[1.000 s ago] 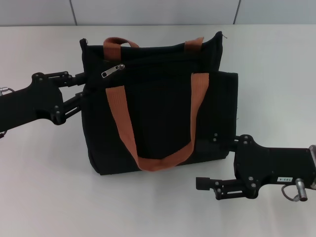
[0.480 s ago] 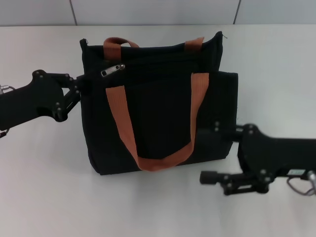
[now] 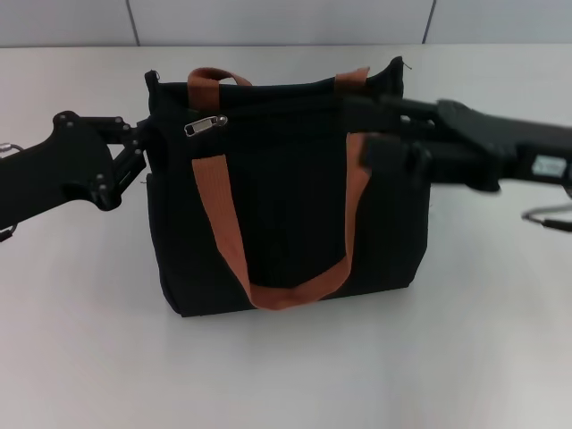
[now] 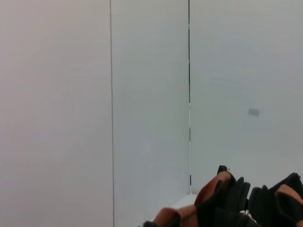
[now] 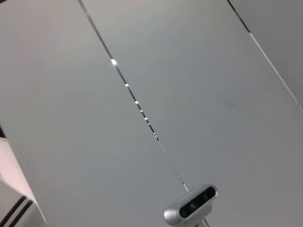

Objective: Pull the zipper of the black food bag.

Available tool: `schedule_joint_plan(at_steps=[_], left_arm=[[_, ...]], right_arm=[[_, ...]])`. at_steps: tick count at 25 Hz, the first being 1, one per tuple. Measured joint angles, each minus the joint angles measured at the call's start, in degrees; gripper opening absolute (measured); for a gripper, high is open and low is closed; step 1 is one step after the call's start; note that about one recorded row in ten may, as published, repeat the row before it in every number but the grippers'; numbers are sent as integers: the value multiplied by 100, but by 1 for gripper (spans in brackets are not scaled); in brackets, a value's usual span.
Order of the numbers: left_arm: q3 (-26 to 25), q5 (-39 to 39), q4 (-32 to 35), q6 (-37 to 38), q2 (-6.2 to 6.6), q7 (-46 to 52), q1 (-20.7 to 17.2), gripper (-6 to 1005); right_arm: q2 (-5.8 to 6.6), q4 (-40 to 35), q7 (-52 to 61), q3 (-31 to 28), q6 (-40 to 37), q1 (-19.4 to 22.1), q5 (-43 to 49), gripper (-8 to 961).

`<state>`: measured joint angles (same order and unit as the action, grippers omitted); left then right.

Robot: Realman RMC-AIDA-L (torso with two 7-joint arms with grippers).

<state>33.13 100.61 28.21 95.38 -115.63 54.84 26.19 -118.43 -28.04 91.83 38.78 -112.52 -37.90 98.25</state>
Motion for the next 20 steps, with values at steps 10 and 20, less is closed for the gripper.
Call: schedule_joint_plan(at_steps=[10, 20], left_arm=[[1, -146, 12, 232, -13, 53, 79, 24], [0, -245, 3, 221, -12, 215, 163, 25]], right_arm=[[135, -243, 2324, 231, 877, -832, 78, 786], [307, -322, 3791, 1202, 1678, -1323, 142, 766]])
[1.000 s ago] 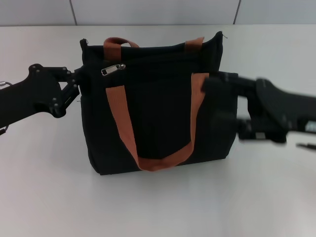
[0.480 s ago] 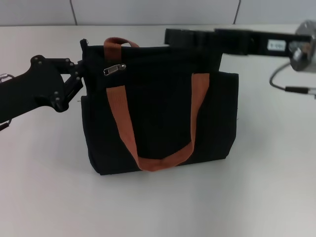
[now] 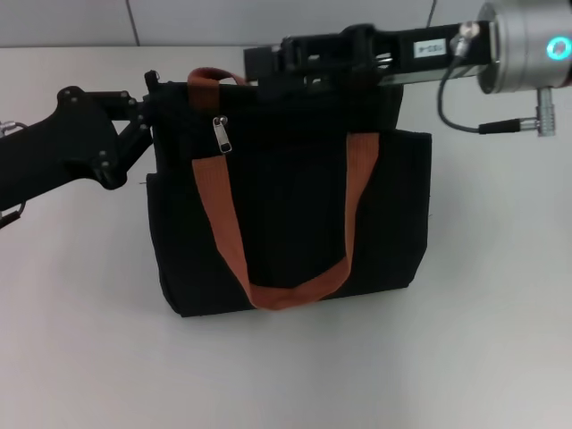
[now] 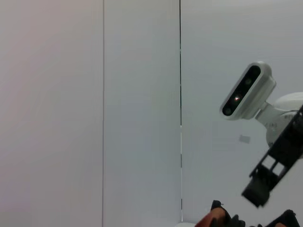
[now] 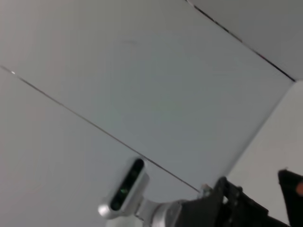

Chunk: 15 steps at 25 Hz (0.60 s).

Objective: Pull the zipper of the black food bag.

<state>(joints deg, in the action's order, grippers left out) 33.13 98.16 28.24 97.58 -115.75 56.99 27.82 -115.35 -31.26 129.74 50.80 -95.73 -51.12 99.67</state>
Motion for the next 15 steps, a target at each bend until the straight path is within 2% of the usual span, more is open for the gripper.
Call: schedule_joint_plan(at_steps=[8, 15], left_arm=[[0, -29, -3, -52, 3, 19, 23, 25], [0, -34, -3, -64, 0, 78, 50, 25]], right_arm=[[-24, -69, 369, 220, 291, -301, 634, 749], [-56, -73, 438, 454, 533, -429, 664, 735]])
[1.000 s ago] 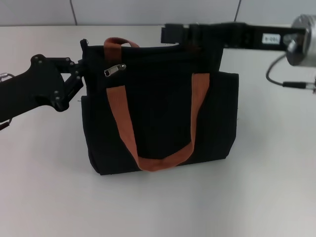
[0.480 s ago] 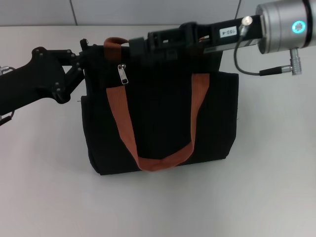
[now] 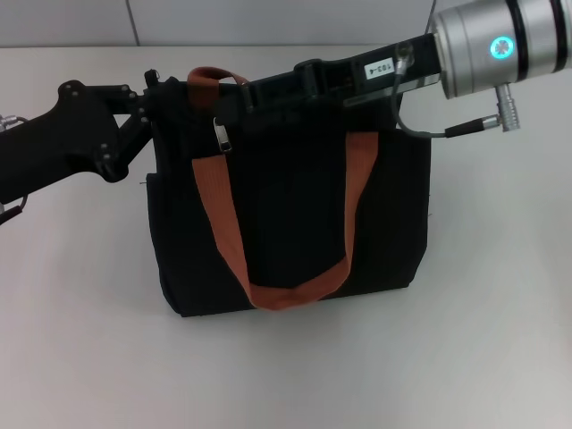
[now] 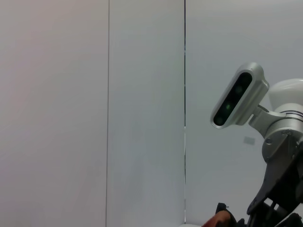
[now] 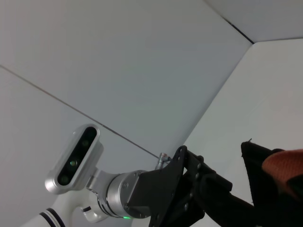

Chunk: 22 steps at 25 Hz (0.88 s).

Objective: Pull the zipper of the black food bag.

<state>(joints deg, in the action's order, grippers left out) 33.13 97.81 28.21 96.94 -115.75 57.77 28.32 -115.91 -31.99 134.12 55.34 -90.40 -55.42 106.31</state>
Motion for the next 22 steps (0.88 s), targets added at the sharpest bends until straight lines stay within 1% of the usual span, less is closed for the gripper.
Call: schedule_joint_plan(at_steps=[9, 16, 22], left_arm=[[0, -11, 0, 7, -1, 15, 16, 25], [0, -89, 0, 51, 0, 54, 27, 25], [0, -96, 0, 70, 25, 145, 63, 25]], right_arm=[[-57, 0, 56, 277, 248, -114, 4, 717], [-66, 0, 65, 344, 338, -125, 4, 703], [-58, -62, 70, 347, 339, -110, 4, 507]])
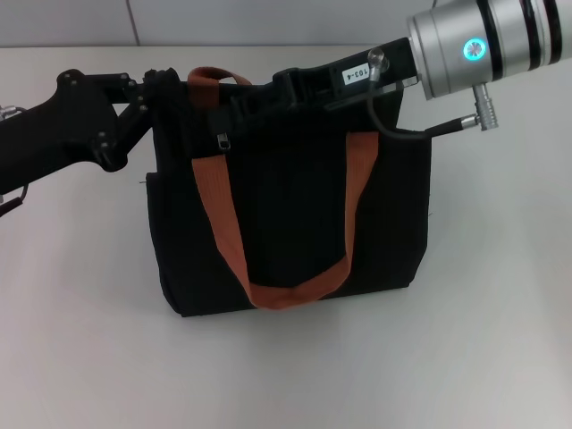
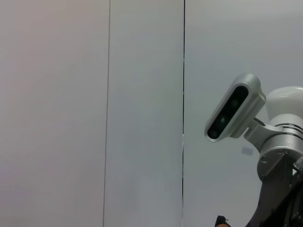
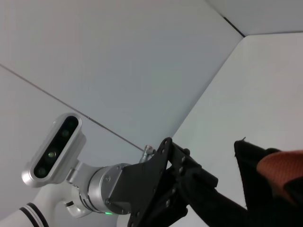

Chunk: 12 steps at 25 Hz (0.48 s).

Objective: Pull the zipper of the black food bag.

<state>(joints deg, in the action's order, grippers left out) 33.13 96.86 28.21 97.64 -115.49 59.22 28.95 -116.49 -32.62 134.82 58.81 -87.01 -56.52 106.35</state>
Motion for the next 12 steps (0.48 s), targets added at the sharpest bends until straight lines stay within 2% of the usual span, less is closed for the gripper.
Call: schedule_joint_plan(at_steps=[5, 12], left_arm=[[0, -29, 0, 23, 25, 98, 38, 25], [4, -135, 8, 115, 36, 158, 45, 26]], right_arm=[[42, -118, 7, -1, -11, 45, 0, 380], [59, -130, 15, -1, -6, 57, 89, 380]])
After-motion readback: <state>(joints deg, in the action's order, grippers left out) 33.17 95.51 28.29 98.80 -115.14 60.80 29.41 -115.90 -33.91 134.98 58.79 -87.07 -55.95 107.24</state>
